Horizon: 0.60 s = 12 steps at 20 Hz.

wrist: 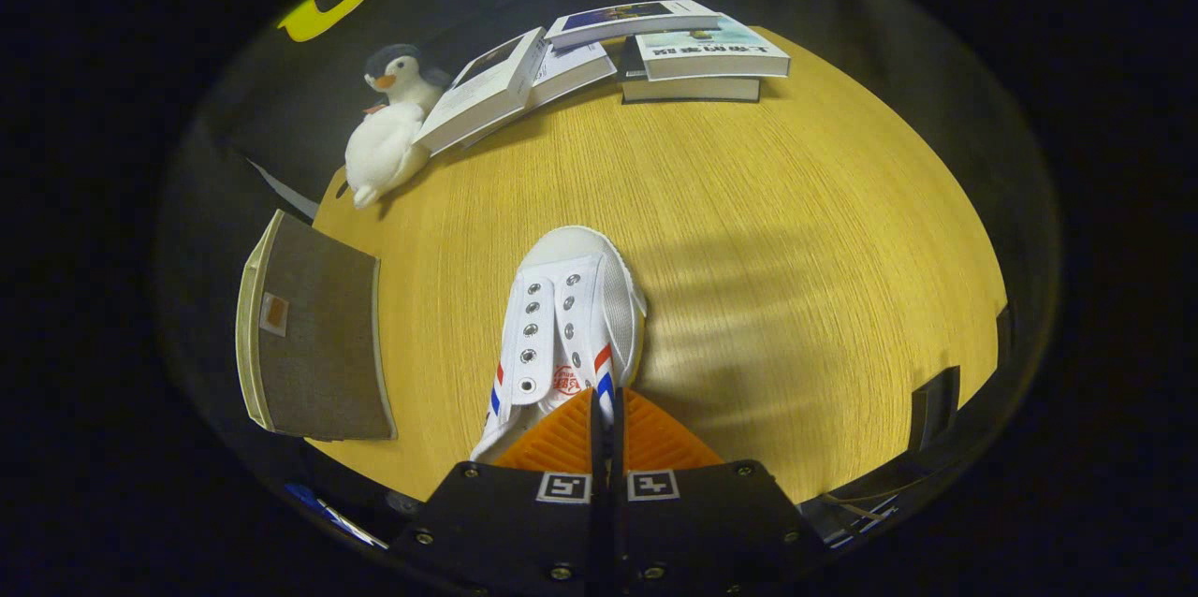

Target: Open the storage box then place both shoes into the box .Put the left shoe in first, then the right shoe, with the right side of both shoes facing outward in a uniform manner.

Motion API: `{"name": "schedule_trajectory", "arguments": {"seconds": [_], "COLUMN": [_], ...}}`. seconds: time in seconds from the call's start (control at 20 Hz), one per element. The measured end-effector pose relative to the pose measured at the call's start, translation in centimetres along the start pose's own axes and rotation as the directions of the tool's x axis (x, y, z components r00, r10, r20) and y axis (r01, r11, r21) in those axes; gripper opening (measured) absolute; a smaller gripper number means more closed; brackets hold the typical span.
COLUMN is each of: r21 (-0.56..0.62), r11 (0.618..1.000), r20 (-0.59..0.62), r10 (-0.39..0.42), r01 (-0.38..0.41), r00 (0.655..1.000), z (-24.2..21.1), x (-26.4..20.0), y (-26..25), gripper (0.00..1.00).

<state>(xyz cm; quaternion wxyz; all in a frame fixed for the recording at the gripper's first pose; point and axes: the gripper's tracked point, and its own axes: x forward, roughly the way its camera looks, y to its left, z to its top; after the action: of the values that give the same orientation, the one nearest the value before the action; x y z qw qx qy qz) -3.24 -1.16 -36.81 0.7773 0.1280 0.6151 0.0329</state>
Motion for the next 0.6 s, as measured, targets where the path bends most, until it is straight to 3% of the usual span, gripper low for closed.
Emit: {"name": "schedule_trajectory", "arguments": {"seconds": [0.1, 0.3, 0.6], "r21": [0.035, 0.195, 0.208], "r11": [0.999, 0.964, 0.93], "r20": [0.011, 0.014, 0.04], "r10": [0.026, 0.181, 0.302], "r01": [-0.027, -0.18, -0.304], "r00": [1.0, 0.983, 0.952], "z": [0.0, -0.1, 1.0], "x": [0.0, -0.1, -1.8], "y": [0.8, 3.6, 7.8], "gripper": [0.0, 0.0, 0.0]}}
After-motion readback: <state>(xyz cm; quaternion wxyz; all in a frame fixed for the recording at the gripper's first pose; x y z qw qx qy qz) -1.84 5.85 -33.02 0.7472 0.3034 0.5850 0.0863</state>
